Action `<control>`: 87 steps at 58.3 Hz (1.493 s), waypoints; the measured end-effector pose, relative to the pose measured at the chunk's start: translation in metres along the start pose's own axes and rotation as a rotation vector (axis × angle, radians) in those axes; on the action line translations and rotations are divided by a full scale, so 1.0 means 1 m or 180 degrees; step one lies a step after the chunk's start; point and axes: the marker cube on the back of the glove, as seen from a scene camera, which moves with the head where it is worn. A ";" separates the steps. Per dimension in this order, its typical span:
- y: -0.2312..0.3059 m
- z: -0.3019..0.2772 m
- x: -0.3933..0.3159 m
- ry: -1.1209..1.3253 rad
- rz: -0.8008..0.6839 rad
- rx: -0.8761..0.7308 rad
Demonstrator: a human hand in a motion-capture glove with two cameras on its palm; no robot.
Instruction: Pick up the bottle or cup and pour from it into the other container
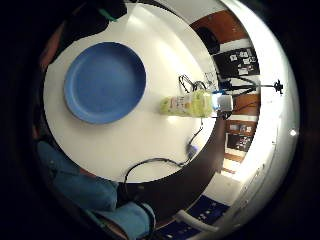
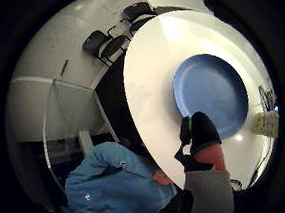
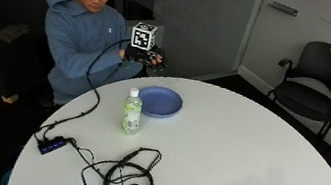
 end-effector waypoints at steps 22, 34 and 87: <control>0.010 -0.007 0.015 0.0240 0.0058 0.0060; 0.025 -0.013 0.037 0.0303 0.0145 0.0086; 0.113 -0.036 0.210 -0.0330 0.0427 0.0879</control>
